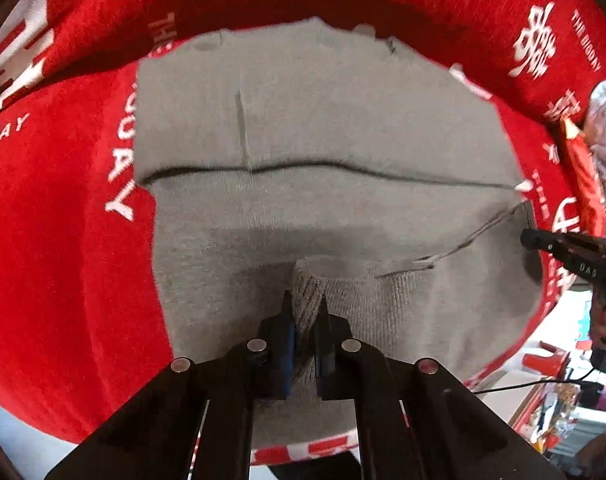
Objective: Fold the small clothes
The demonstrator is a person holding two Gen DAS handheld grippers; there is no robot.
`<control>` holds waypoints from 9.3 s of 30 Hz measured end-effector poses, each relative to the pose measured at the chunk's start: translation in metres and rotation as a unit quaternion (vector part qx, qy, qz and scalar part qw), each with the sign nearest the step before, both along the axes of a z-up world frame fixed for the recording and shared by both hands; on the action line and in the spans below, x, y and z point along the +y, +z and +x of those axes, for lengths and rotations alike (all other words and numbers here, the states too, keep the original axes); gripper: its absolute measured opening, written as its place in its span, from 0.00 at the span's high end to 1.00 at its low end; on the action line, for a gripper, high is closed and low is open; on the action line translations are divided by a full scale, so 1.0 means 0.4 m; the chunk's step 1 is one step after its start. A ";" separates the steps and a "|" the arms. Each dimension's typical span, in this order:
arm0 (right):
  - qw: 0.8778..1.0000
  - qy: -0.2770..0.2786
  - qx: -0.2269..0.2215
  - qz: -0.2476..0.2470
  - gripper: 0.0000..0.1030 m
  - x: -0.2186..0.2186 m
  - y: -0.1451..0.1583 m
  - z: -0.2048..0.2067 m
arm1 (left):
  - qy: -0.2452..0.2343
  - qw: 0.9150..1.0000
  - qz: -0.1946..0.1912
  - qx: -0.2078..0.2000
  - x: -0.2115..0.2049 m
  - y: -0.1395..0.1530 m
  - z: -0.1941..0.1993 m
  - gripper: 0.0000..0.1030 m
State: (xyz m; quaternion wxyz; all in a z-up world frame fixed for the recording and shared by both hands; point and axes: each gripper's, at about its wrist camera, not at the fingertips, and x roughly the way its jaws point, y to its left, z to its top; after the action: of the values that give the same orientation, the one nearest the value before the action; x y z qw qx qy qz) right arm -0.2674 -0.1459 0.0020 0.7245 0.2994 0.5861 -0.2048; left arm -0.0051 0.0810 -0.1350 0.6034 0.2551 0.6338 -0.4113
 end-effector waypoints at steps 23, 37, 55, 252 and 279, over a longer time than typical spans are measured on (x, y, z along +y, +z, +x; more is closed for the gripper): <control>0.988 -0.055 -0.064 -0.132 0.93 -0.351 0.117 0.297 | 0.038 0.989 -0.071 -0.128 -0.421 0.011 0.349 0.92; 0.982 -0.170 0.003 -0.084 0.68 -0.451 -0.103 0.301 | 0.111 0.974 0.016 -0.195 -0.422 -0.118 0.432 0.49; 0.988 -0.144 -0.035 -0.049 0.83 -0.214 -0.058 0.180 | 0.095 0.990 0.007 -0.106 -0.254 -0.134 0.240 0.48; 0.934 -0.163 -0.145 0.282 0.68 0.239 -0.025 0.321 | 0.084 0.977 -0.049 0.188 -0.327 -0.197 0.355 0.36; 0.952 -0.224 -0.153 0.140 0.96 -0.046 -0.074 0.142 | -0.054 0.984 -0.170 0.015 -0.683 0.152 -0.043 0.82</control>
State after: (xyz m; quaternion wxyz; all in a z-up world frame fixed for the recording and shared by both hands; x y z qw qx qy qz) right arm -0.2104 -0.1643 -0.0278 0.6915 0.5492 0.4090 -0.2300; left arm -0.0222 -0.1924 -0.0741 0.6052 0.1766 0.5487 -0.5491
